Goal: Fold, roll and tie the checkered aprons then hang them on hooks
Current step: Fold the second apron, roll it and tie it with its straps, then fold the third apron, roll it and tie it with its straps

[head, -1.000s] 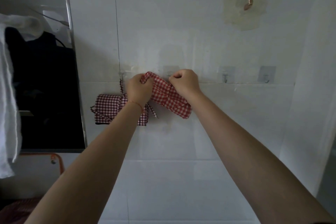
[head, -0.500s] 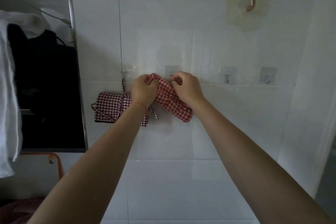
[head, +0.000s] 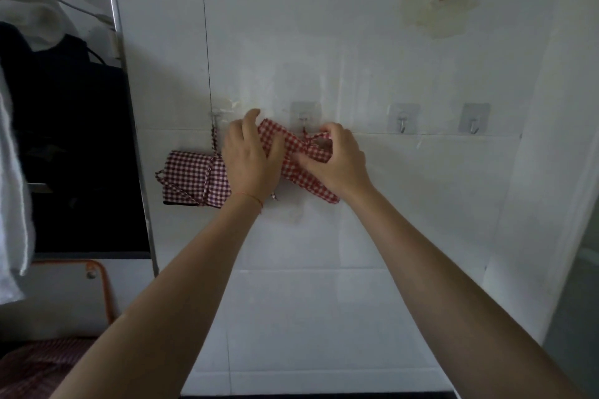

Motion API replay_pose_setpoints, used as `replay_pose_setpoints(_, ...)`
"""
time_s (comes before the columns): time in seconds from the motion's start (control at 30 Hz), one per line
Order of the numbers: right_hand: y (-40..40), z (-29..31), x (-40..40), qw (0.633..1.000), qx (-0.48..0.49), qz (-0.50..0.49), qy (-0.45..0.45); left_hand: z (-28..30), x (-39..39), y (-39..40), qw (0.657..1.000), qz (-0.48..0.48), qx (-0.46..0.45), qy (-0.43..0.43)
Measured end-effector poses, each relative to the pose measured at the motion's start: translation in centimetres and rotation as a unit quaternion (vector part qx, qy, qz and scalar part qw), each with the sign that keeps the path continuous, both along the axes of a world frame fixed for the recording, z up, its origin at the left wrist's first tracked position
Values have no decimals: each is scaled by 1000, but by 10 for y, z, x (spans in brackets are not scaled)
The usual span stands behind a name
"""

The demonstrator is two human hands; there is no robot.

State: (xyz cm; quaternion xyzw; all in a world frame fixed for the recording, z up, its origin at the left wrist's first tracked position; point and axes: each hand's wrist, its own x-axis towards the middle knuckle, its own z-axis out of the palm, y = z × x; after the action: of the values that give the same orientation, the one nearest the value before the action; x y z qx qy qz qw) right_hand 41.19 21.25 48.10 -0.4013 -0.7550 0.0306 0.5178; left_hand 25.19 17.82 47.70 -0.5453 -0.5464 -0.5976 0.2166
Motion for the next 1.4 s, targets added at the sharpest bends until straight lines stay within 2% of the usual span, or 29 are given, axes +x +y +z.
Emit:
replay_pose_setpoints(0.13,-2,-10,-1,997,41,-51,-49,-10,3,-1,995,64,-66,50)
replay_pose_setpoints(0.2,-9,-14,-2,989,125,-81,-19,-13,3,-10,994,92,-17,65)
replay_pose_setpoints(0.27,-22,-23,-6,958,269,-94,39,-23,4,-21,989,99,80,80)
replay_pose_setpoints(0.3,-31,-31,-12,945,318,-67,49,-34,3,-26,987,91,105,85)
replay_pose_setpoints(0.33,-39,-46,-20,938,341,-34,44,-50,3,-33,989,79,99,83)
replay_pose_setpoints(0.37,-45,-56,-27,939,343,-13,32,-60,5,-37,994,61,52,73)
replay_pose_setpoints(0.4,-51,-79,-37,953,302,13,13,-83,3,-43,995,60,-50,60)
replay_pose_setpoints(0.43,-53,-98,-46,968,249,28,-4,-102,0,-45,980,68,-180,54)
replay_pose_setpoints(0.5,-54,-139,-61,992,83,56,-74,-143,-13,-45,907,86,-407,61)
replay_pose_setpoints(0.53,-49,-164,-69,988,-19,77,-132,-168,-26,-48,867,79,-488,57)
replay_pose_setpoints(0.6,-40,-212,-78,946,-180,101,-251,-221,-51,-60,824,54,-562,56)
replay_pose_setpoints(0.67,-42,-263,-94,893,-284,134,-324,-276,-82,-82,801,64,-593,53)
replay_pose_setpoints(0.73,-58,-313,-125,862,-338,164,-340,-327,-123,-110,784,87,-614,34)
replay_pose_setpoints(0.87,-84,-376,-177,829,-393,187,-351,-387,-184,-145,761,131,-635,-27)
replay_pose_setpoints(1.0,-114,-428,-260,794,-446,218,-351,-444,-258,-184,690,137,-708,-67)
replay_pose_setpoints(1.13,-143,-472,-322,767,-508,225,-322,-486,-314,-211,650,106,-749,-78)
replay_pose_setpoints(1.23,-154,-509,-338,764,-540,172,-310,-505,-331,-220,641,51,-759,-103)
replay_pose_setpoints(1.33,-160,-523,-343,748,-599,80,-275,-515,-336,-221,654,19,-743,-138)
replay_pose_setpoints(1.4,-163,-522,-343,722,-661,17,-204,-518,-337,-219,664,2,-714,-222)
